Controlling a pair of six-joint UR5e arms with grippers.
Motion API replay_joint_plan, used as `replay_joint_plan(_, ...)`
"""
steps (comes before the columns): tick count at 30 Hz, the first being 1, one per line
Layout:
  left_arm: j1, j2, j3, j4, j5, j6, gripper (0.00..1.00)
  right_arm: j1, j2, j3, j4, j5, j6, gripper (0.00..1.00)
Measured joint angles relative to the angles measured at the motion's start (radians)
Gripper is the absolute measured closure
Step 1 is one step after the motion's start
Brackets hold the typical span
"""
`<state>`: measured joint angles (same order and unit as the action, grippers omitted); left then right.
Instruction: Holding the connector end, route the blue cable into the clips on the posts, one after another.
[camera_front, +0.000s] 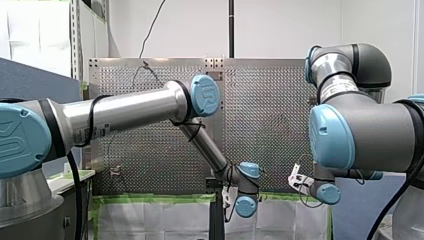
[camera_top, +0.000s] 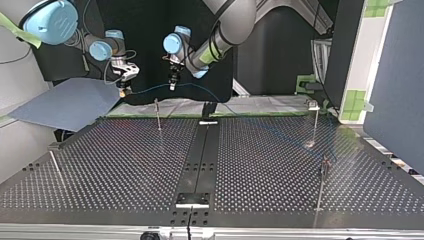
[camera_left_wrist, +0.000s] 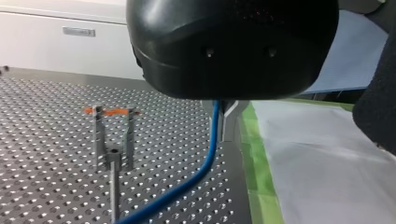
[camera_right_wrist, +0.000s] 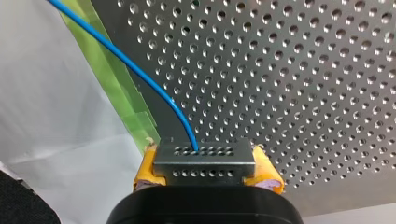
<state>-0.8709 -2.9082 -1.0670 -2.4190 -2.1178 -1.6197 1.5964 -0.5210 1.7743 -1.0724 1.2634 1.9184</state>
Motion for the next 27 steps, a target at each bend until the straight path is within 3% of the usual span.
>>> replay_joint_plan(14,-0.003,0.007,0.081,-0.044,-0.004,0.001,1.00,-0.007,-0.008,-0.014,0.001,-0.057,-0.007,1.00)
replay_joint_plan(27,0.009,0.014,0.094,-0.065,-0.003,0.001,1.00,-0.010,-0.065,-0.026,0.025,-0.066,-0.005,1.00)
